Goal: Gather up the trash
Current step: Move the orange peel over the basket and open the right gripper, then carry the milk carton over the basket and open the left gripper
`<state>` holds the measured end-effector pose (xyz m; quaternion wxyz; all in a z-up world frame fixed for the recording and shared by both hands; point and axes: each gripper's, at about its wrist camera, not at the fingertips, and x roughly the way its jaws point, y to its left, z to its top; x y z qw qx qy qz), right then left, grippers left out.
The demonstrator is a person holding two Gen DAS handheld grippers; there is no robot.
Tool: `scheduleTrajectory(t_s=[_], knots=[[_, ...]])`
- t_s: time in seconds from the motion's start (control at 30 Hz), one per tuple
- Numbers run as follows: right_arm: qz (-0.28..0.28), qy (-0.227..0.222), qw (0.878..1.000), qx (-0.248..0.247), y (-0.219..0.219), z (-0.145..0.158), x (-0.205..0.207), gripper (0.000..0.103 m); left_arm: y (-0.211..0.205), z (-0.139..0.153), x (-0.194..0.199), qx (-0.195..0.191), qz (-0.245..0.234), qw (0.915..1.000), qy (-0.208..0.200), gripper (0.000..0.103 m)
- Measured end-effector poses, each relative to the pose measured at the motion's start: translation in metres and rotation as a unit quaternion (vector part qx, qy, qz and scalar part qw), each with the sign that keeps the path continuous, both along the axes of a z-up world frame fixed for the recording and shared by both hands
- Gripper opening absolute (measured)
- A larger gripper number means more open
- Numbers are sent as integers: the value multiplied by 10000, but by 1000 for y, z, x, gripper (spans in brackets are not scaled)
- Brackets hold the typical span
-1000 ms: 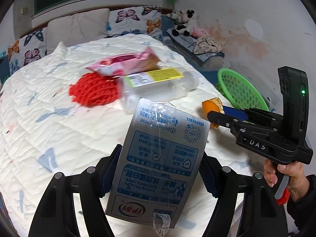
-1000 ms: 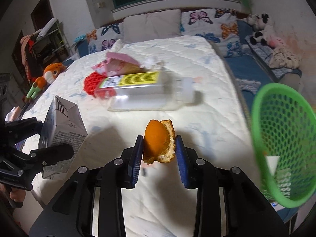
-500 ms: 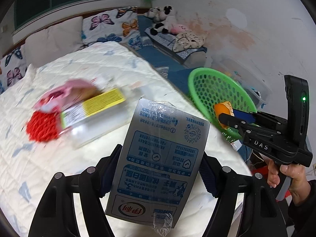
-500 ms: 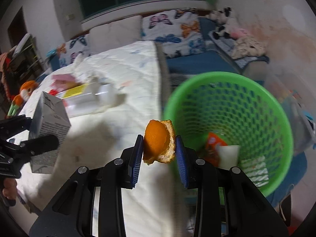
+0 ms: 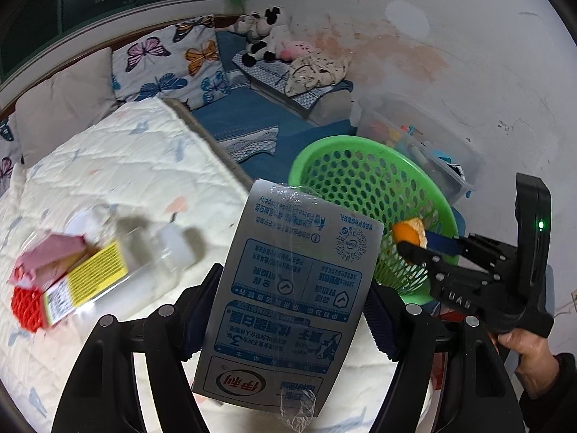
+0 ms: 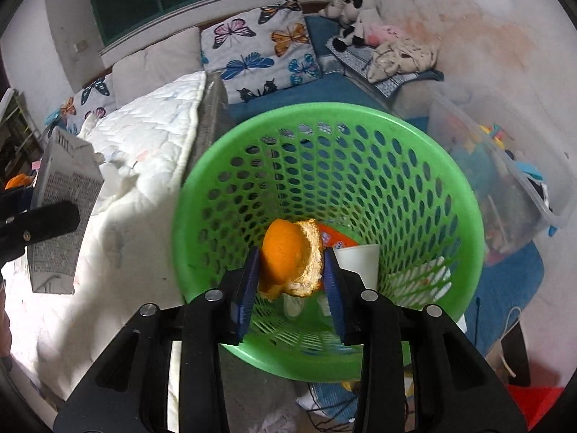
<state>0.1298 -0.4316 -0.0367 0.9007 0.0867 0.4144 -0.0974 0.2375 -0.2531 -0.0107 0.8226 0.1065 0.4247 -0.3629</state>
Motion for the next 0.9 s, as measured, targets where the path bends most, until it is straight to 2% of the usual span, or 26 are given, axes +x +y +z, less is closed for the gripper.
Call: scheduleTrajectory(t_s=[0.17, 0.57, 0.83, 0.9], knots=[[-79, -56, 9999, 40, -9, 3, -8, 49, -22, -1, 0, 5, -84, 10000, 25, 70], [-214, -265, 9994, 62, -19, 14, -43, 51, -78, -13, 2, 137, -311, 9993, 128, 70], [-311, -283, 9990, 146, -26, 13, -58, 55, -98, -21, 1, 179, -412, 9987, 239, 71], [-320, -275, 9989, 180, -26, 12, -61, 55, -101, -23, 0, 196, -423, 9986, 269, 78]])
